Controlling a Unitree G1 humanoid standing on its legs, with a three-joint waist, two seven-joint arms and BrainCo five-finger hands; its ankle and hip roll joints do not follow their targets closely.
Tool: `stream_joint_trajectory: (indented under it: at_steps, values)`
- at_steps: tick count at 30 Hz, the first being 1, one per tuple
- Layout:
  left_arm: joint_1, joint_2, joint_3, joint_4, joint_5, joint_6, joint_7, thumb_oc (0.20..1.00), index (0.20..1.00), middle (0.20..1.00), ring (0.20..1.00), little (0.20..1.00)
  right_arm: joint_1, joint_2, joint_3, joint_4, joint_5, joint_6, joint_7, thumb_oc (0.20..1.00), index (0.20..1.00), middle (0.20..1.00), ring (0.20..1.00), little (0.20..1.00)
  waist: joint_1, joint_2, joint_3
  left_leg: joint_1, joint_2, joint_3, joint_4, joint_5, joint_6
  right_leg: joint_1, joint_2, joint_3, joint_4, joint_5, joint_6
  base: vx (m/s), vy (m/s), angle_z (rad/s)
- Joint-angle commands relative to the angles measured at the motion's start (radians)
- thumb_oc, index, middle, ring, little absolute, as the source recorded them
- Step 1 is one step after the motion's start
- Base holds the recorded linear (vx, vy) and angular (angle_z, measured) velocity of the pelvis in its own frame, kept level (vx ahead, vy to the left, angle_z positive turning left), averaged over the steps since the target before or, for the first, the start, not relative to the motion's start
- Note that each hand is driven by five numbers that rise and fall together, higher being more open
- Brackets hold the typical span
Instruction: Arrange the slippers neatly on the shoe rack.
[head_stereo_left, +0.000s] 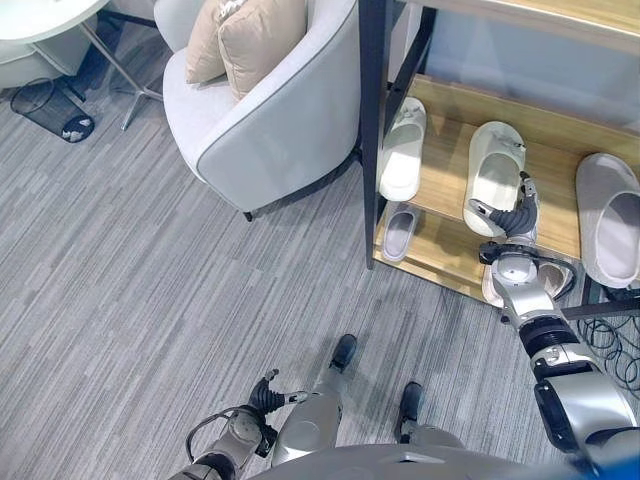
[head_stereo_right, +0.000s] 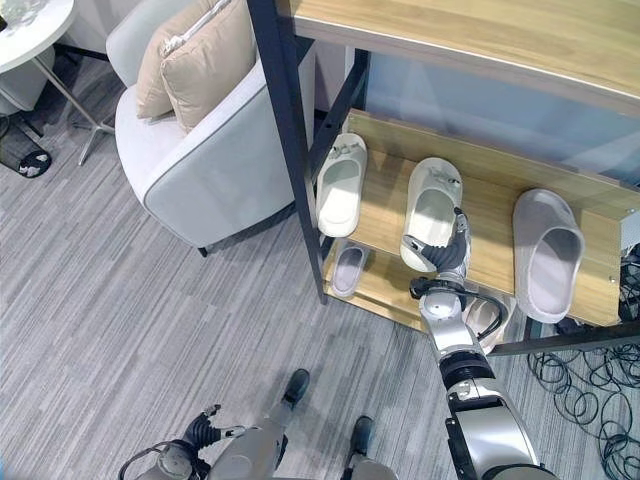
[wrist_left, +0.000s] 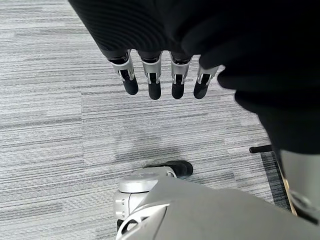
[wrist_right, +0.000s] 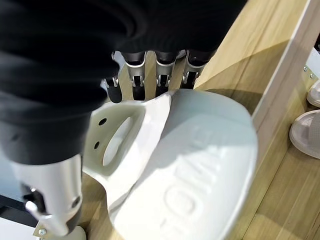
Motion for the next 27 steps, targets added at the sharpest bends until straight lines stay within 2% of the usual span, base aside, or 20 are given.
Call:
stream_joint_trajectory:
  at_steps: [1, 4, 6, 12, 19, 27]
  values:
    - [-0.028, -0.090, -0.092, 0.086, -0.001, 0.004, 0.009, 1.000, 1.000, 1.000, 1.000, 1.000, -0.043, -0.039, -0.005, -0.036, 0.019, -0.055, -0.019, 1.000, 1.000, 1.000, 1.000, 1.000, 0.023, -0.022, -0.015, 0.073, -0.023, 0.047, 0.006, -0.134, 0.026, -0.027, -0.051, 0.033, 0.010, 0.004, 0.056, 0.00, 0.000, 0.00]
    - [-0.034, -0.091, -0.096, 0.083, -0.007, 0.004, 0.011, 1.000, 1.000, 1.000, 1.000, 1.000, -0.054, -0.023, 0.010, -0.040, 0.030, -0.053, -0.016, 1.000, 1.000, 1.000, 1.000, 1.000, 0.026, -0.022, -0.014, 0.068, -0.024, 0.046, 0.006, -0.132, 0.025, -0.029, -0.052, 0.028, 0.010, 0.003, 0.056, 0.00, 0.012, 0.00]
    - [-0.074, -0.094, -0.064, 0.118, -0.051, 0.010, 0.019, 1.000, 1.000, 1.000, 1.000, 1.000, -0.063, 0.013, 0.039, -0.073, 0.024, -0.040, -0.010, 1.000, 1.000, 1.000, 1.000, 1.000, 0.011, -0.026, -0.016, 0.069, -0.024, 0.049, 0.006, -0.136, 0.026, -0.032, -0.052, 0.030, 0.010, 0.003, 0.056, 0.01, 0.038, 0.00]
    - [-0.041, -0.091, -0.064, 0.126, -0.058, 0.018, 0.018, 1.000, 1.000, 1.000, 1.000, 1.000, -0.050, 0.037, 0.027, -0.104, 0.026, -0.044, -0.034, 1.000, 1.000, 1.000, 1.000, 1.000, 0.024, -0.034, -0.025, 0.063, -0.029, 0.034, 0.006, -0.137, 0.027, -0.031, -0.055, 0.016, 0.010, -0.002, 0.055, 0.01, 0.022, 0.08]
    - [-0.044, -0.084, -0.050, 0.135, -0.061, 0.025, 0.013, 1.000, 1.000, 1.000, 1.000, 1.000, -0.042, 0.049, 0.030, -0.094, 0.040, -0.043, -0.018, 1.000, 1.000, 1.000, 1.000, 1.000, 0.033, -0.039, -0.031, 0.067, -0.031, 0.027, 0.006, -0.140, 0.027, -0.021, -0.059, 0.003, 0.010, -0.006, 0.056, 0.01, 0.019, 0.05]
    - [-0.048, -0.080, -0.036, 0.145, -0.067, 0.038, 0.005, 1.000, 1.000, 1.000, 1.000, 1.000, -0.020, 0.082, 0.050, -0.104, 0.056, -0.043, 0.007, 1.000, 1.000, 1.000, 1.000, 1.000, 0.024, -0.047, -0.049, 0.083, -0.028, 0.035, 0.006, -0.151, 0.031, -0.010, -0.062, 0.006, 0.010, -0.010, 0.056, 0.01, 0.018, 0.02]
